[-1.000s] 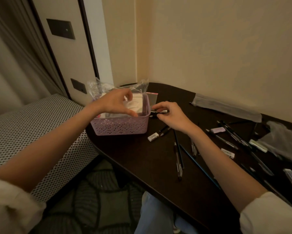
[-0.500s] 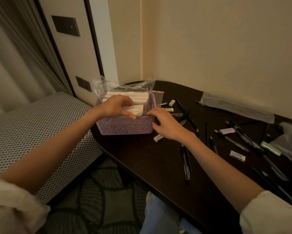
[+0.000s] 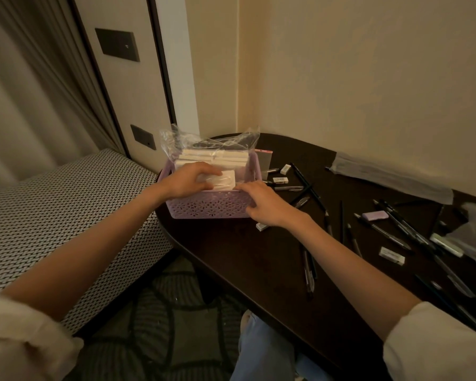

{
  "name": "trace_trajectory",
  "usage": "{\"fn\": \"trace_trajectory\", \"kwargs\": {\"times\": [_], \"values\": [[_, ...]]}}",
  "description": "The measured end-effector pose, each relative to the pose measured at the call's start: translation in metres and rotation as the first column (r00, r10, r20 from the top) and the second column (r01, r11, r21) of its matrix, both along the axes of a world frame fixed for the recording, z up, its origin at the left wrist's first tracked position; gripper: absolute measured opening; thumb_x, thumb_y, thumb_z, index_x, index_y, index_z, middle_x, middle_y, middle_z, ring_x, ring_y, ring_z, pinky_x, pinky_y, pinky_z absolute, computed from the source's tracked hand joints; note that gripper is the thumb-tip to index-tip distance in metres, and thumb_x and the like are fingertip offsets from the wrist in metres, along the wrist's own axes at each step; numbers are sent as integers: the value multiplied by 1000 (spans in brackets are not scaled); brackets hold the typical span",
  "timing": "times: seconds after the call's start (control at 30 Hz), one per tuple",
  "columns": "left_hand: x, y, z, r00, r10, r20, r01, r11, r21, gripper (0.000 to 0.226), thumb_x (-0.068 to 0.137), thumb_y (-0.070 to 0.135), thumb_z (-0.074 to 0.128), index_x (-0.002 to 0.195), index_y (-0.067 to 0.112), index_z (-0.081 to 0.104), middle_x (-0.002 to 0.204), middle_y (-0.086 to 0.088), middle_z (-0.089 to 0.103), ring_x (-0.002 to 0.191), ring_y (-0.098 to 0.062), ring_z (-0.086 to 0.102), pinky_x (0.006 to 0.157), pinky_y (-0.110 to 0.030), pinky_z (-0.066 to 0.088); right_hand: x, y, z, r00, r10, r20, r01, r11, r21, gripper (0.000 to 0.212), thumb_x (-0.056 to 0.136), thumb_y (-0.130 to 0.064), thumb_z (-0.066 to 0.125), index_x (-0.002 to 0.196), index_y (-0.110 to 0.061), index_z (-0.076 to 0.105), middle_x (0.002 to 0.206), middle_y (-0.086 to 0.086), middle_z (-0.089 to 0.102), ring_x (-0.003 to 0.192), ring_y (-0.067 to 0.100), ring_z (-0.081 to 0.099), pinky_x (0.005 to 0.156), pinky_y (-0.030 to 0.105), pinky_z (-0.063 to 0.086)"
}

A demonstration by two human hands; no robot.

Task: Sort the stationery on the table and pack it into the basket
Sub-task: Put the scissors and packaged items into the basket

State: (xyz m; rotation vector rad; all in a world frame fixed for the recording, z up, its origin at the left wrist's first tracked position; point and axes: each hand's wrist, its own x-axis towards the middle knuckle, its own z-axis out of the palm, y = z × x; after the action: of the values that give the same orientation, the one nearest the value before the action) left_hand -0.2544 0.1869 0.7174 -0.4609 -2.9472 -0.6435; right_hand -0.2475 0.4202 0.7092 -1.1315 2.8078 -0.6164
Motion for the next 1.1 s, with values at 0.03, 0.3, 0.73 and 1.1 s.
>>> {"fn": "trace_trajectory", "kwargs": {"times": [0.03,0.3,0.73,1.1], "values": [[0,0,0,999,11,-36,-12,999,-32,34,87,11,68,122,12,66,136,-8,56,127,-22,48,106,-27,31,-1,-1,1,1000,-3,2,3,1000,9,55,83,-1,57,137,-6,49,131,12,55,125,28,44,103,46,39],[7,11,5,997,73,33,-70,995,-77,19,94,11,58,104,7,74,109,-7,71,104,-22,63,92,-29,43,0,-1,6,999,3,45,-5,999,45,48,81,-5,61,128,-10,54,124,11,56,119,26,49,98,43,45],[78,102,-11,914,70,-399,50,958,282,27,92,13,61,119,10,61,114,-5,62,103,-11,57,88,-20,42,52,112,22,905,-419,78,426,890,-160,59,90,-10,61,143,-14,37,144,7,40,133,20,40,105,31,40],[113,232,-44,921,-316,-226,365,903,227,41,91,17,64,131,15,53,123,1,57,113,-8,54,98,-25,45,138,249,3,761,-629,160,648,750,-130,40,88,-6,65,126,-11,56,119,4,60,111,17,58,89,28,49]]}}
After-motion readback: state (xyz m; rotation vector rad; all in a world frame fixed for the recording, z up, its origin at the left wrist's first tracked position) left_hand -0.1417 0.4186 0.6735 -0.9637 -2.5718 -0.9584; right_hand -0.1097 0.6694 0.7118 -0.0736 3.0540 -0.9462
